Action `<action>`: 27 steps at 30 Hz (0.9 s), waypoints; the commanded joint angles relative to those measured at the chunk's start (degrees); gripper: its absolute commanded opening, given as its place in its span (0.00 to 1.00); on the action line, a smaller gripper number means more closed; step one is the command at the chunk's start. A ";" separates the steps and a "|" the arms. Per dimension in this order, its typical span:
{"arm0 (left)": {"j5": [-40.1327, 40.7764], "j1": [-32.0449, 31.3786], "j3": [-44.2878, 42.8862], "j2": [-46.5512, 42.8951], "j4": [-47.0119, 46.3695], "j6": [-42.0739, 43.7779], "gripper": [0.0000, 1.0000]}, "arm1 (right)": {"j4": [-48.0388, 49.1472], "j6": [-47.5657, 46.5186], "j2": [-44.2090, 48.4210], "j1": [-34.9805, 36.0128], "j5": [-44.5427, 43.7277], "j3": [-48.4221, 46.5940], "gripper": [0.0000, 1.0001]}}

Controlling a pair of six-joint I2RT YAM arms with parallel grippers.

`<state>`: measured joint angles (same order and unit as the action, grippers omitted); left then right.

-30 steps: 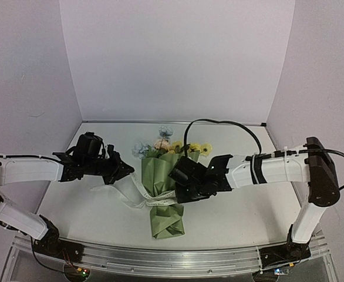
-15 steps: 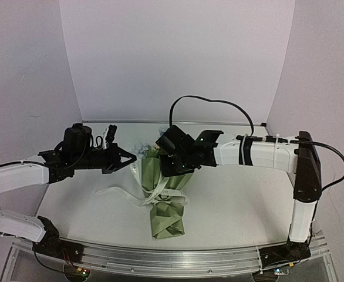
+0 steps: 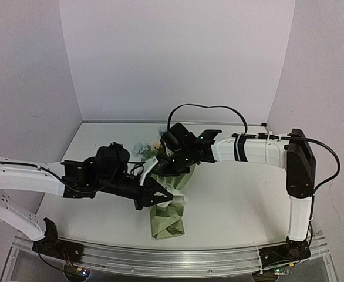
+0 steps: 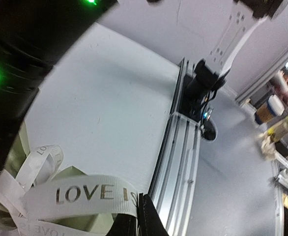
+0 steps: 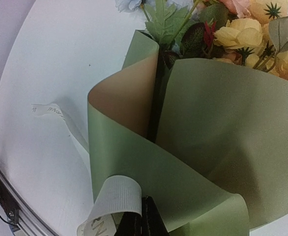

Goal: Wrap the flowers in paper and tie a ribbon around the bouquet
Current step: Cross the half-tied ribbon over the folded bouquet.

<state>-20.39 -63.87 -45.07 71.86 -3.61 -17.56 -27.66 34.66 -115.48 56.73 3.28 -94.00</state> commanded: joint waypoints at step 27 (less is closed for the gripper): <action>24.02 -5.26 -8.01 6.62 0.22 3.68 0.55 | 2.84 -2.34 1.80 -1.01 6.52 0.51 0.00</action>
<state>6.74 -72.10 -59.28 88.20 7.88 -4.95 -26.14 32.75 -115.48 55.79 9.98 -93.78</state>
